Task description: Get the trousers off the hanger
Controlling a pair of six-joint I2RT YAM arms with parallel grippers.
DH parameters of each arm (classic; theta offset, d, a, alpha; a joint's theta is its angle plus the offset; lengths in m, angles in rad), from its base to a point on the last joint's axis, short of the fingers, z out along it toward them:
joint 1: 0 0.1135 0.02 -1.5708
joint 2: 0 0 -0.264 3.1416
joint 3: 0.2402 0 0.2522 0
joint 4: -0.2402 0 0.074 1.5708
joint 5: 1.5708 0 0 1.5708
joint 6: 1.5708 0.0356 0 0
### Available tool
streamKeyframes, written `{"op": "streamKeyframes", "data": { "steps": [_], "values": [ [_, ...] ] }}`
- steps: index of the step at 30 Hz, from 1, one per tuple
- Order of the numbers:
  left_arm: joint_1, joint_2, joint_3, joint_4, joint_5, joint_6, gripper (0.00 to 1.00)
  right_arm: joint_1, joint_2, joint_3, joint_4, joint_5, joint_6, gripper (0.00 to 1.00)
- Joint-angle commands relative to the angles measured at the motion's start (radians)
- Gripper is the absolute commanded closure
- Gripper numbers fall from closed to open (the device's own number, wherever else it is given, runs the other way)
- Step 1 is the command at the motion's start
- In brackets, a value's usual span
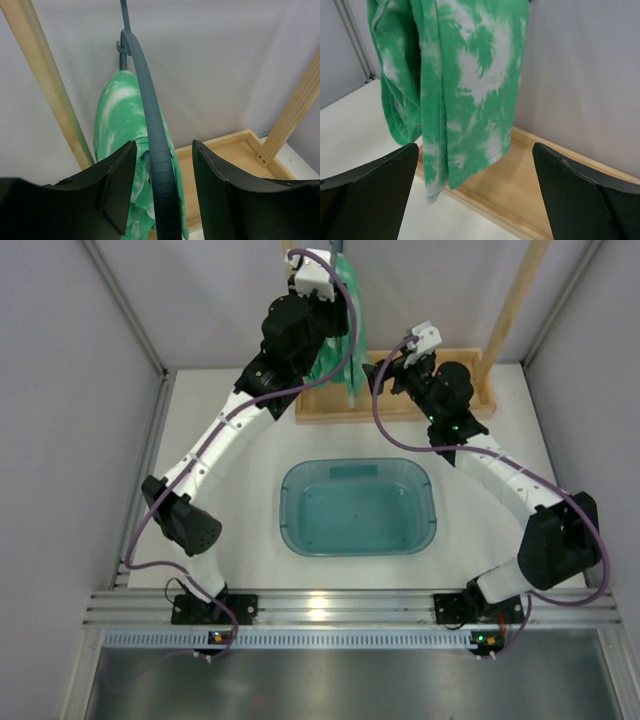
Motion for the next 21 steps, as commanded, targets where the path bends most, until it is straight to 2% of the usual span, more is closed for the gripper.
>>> {"op": "streamKeyframes", "data": {
  "steps": [1,4,5,10,14,17,18,20,21],
  "values": [
    [0.000,0.008,0.063,0.040,-0.052,0.032,0.46,0.009,0.031,0.074,0.107,-0.039,0.017,0.01],
    [0.002,0.014,0.067,0.042,-0.059,0.031,0.62,0.009,0.062,0.103,0.089,-0.059,0.020,0.01],
    [0.002,0.014,0.067,0.040,-0.055,0.032,0.65,0.010,0.071,0.123,0.086,-0.073,0.021,0.01],
    [0.002,0.035,0.086,0.025,-0.058,0.042,0.65,0.010,0.120,0.176,0.089,-0.097,0.037,0.01],
    [0.000,0.055,0.101,0.011,-0.056,0.046,0.60,0.012,0.134,0.201,0.103,-0.105,0.052,0.01],
    [0.003,0.063,0.109,0.013,-0.067,0.046,0.69,0.013,0.147,0.223,0.111,-0.119,0.054,0.01],
    [0.003,0.065,0.112,0.013,-0.073,0.043,0.77,0.016,0.154,0.232,0.106,-0.120,0.054,0.01],
    [0.008,0.069,0.123,0.008,-0.072,0.037,0.80,0.019,0.174,0.258,0.098,-0.119,0.054,0.01],
    [0.009,0.072,0.127,0.004,-0.073,0.029,0.86,0.021,0.178,0.267,0.095,-0.117,0.054,0.01]
  ]
}}
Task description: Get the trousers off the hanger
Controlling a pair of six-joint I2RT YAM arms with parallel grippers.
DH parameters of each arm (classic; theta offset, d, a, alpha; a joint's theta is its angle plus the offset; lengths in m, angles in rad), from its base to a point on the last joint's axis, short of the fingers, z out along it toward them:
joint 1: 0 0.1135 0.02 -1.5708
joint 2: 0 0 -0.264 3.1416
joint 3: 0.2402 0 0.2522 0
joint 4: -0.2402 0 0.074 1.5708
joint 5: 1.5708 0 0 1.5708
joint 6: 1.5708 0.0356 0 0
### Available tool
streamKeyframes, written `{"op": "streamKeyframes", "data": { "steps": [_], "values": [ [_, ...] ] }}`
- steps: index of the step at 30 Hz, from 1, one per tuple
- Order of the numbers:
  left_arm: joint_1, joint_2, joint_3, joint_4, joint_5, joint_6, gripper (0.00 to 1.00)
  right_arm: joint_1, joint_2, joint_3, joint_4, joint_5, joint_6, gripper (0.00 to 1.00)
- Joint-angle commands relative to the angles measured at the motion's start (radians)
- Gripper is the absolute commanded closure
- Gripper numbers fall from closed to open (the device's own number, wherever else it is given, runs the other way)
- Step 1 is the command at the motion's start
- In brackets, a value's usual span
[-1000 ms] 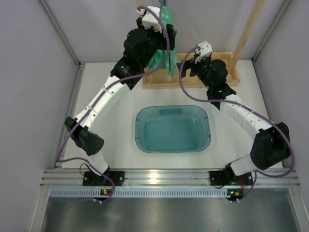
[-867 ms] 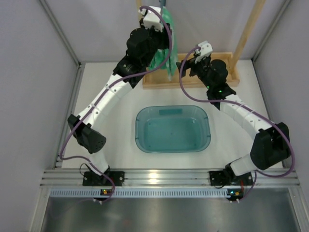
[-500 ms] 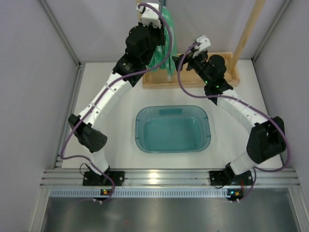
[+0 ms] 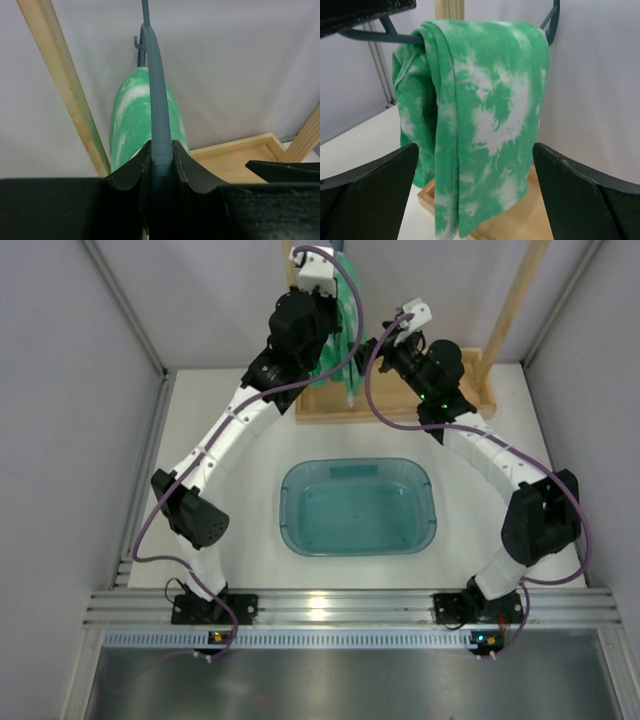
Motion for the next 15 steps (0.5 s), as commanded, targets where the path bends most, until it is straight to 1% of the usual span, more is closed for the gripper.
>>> {"op": "streamKeyframes", "data": {
  "steps": [1,2,4,6,12,15],
  "values": [
    [0.010,0.006,0.060,0.007,0.010,-0.009,0.88,0.023,0.028,0.086,0.036,-0.022,0.009,0.01],
    [0.010,0.009,0.071,0.005,0.009,-0.011,0.92,0.024,0.039,0.092,0.035,-0.020,0.009,0.01],
    [0.011,0.014,0.077,-0.001,0.012,-0.011,0.97,0.029,0.048,0.106,0.038,-0.016,0.009,0.01],
    [0.013,0.015,0.074,-0.001,0.015,-0.011,0.99,0.034,0.067,0.124,0.043,-0.008,0.009,0.01],
    [0.014,0.015,0.073,-0.004,0.026,-0.025,1.00,0.057,0.146,0.231,0.017,0.050,-0.026,0.01],
    [0.013,0.017,0.073,-0.007,0.020,-0.025,1.00,0.066,0.177,0.255,0.032,0.068,-0.026,0.01]
  ]
}}
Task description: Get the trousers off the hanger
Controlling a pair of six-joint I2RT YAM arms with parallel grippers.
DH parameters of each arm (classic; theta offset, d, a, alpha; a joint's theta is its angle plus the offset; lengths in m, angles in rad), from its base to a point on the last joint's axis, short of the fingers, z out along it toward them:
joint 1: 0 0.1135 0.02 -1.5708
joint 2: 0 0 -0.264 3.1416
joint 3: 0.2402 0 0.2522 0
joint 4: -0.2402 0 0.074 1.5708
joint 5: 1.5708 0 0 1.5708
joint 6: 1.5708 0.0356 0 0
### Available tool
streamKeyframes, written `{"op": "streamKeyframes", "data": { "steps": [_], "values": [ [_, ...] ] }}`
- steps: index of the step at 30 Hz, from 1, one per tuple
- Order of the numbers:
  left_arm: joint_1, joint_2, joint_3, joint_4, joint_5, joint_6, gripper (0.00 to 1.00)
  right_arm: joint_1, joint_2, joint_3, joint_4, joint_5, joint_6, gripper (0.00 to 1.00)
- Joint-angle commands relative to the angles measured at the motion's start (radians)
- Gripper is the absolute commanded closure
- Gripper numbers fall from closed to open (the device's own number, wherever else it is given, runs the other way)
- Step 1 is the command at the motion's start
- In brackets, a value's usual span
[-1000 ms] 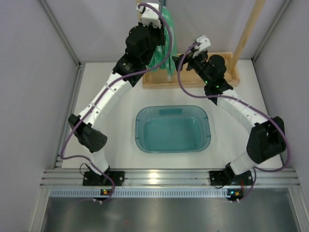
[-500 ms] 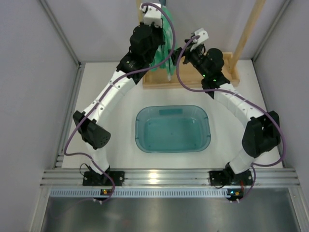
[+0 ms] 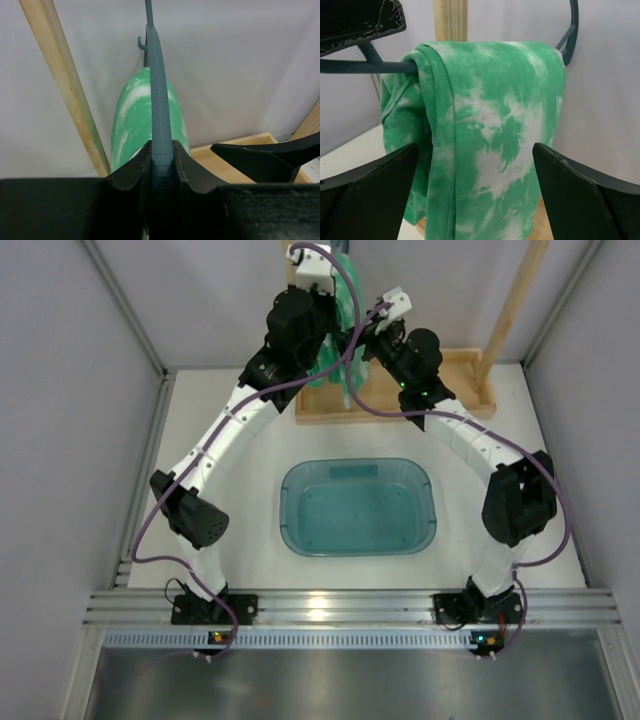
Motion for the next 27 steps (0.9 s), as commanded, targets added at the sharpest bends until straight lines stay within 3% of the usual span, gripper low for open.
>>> {"op": "streamKeyframes", "data": {
  "steps": [1,8,13,16,17,19,20,27],
  "values": [
    [0.005,0.015,0.043,0.032,0.012,-0.007,1.00,0.025,0.026,0.079,0.034,0.049,-0.013,0.01],
    [0.005,0.007,0.040,0.032,0.013,-0.046,1.00,0.041,0.084,0.113,0.071,0.156,-0.036,0.01],
    [0.005,-0.001,0.033,0.031,0.039,-0.061,1.00,0.045,0.133,0.170,0.068,0.211,-0.053,0.14],
    [0.005,0.001,0.035,0.032,0.047,-0.069,1.00,0.050,0.166,0.196,0.072,0.224,-0.076,0.37],
    [0.006,0.007,0.038,0.032,0.035,-0.063,1.00,0.050,0.173,0.196,0.076,0.230,-0.078,0.57],
    [0.006,0.007,0.043,0.029,0.019,-0.058,1.00,0.051,0.169,0.184,0.097,0.260,-0.081,0.81],
    [0.008,0.009,0.043,0.029,0.013,-0.058,1.00,0.050,0.164,0.173,0.112,0.274,-0.081,1.00],
    [0.017,0.007,0.041,0.016,-0.062,-0.034,1.00,0.019,0.094,0.066,0.237,0.366,0.015,1.00]
  ]
}}
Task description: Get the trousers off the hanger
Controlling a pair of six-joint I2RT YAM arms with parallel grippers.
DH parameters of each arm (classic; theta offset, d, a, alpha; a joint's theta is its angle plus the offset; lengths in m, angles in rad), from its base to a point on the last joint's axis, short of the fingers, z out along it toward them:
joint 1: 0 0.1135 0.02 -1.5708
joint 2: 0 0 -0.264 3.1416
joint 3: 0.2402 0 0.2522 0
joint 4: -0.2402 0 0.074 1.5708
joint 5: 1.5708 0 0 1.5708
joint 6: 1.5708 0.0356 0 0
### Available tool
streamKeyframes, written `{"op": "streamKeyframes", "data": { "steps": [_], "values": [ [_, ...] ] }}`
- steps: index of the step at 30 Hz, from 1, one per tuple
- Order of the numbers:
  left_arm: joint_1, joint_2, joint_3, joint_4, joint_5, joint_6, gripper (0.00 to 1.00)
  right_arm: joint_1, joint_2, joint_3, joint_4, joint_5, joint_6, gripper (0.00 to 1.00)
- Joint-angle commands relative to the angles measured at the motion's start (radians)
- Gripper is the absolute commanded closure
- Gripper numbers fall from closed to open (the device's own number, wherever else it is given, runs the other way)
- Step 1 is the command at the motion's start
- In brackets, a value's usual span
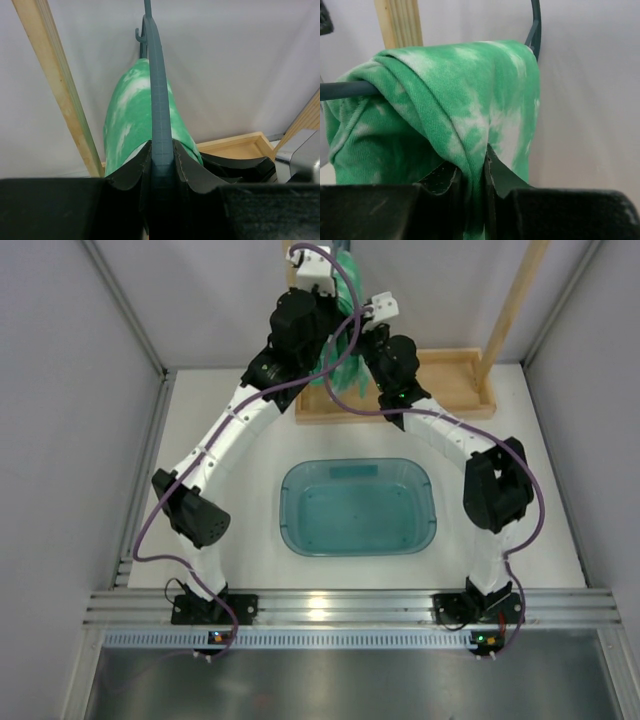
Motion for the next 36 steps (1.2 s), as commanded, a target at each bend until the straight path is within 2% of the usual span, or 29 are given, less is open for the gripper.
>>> {"op": "streamKeyframes", "data": {
  "steps": [1,9,21,28,36],
  "values": [
    [0.012,-0.002,0.041,0.023,-0.072,0.024,1.00,-0.040,-0.071,-0.021,0.097,0.099,0.102,1.00],
    [0.041,0.002,0.038,0.012,-0.103,0.013,1.00,-0.168,-0.131,-0.034,0.041,0.069,0.277,1.00],
    [0.080,0.002,0.031,0.006,-0.098,-0.022,1.00,-0.247,-0.246,-0.126,0.036,0.107,0.278,1.00],
    [0.086,-0.009,0.030,0.004,-0.132,-0.008,1.00,-0.362,-0.314,-0.201,0.076,0.073,0.496,1.00],
    [0.089,-0.003,0.036,0.006,-0.133,0.004,1.00,-0.385,-0.381,-0.207,0.090,0.059,0.467,1.00]
  ]
}}
